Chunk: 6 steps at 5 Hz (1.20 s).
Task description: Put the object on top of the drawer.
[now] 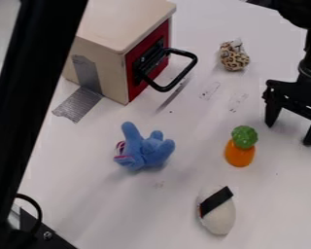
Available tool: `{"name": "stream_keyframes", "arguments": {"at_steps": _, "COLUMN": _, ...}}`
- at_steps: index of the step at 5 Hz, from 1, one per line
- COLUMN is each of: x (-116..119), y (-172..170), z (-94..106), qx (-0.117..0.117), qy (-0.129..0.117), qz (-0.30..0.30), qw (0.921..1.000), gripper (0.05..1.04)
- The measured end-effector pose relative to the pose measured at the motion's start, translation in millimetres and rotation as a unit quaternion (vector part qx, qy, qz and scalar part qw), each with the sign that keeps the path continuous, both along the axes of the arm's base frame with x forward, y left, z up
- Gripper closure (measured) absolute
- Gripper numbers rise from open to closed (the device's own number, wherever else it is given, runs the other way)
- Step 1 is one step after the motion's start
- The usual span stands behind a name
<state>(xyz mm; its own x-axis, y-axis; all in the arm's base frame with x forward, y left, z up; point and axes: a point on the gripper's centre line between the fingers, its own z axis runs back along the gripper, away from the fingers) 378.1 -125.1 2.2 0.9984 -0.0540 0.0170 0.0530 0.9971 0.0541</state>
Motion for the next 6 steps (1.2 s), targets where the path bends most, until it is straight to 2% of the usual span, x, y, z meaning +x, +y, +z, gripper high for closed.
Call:
{"name": "stream_keyframes", "arguments": {"at_steps": 1, "x": 11, "y": 22, "z": 13.2, "qx": 0.000, "qy": -0.001, "qz": 0.017, "qw": 0.9998, "gripper": 0.083}}
{"name": "stream_keyframes", "arguments": {"at_steps": 2, "x": 29, "y": 54, "z": 43.9, "qx": -0.009, "qy": -0.041, "qz": 0.034, "qw": 0.9985, "gripper": 0.083}}
{"name": "stream_keyframes", "arguments": {"at_steps": 4, "x": 61, "y": 124, "z": 78.5, "qx": -0.010, "qy": -0.097, "qz": 0.088, "qw": 0.9914, "gripper": 0.083}}
{"name": "stream_keyframes", "arguments": {"at_steps": 5, "x": 70, "y": 134, "z": 78.7, "qx": -0.009, "qy": -0.100, "qz": 0.099, "qw": 0.9901, "gripper": 0.083}}
{"name": "stream_keyframes", "arguments": {"at_steps": 6, "x": 74, "y": 139, "z": 52.4, "qx": -0.014, "qy": -0.074, "qz": 0.110, "qw": 0.9911, "gripper": 0.083}}
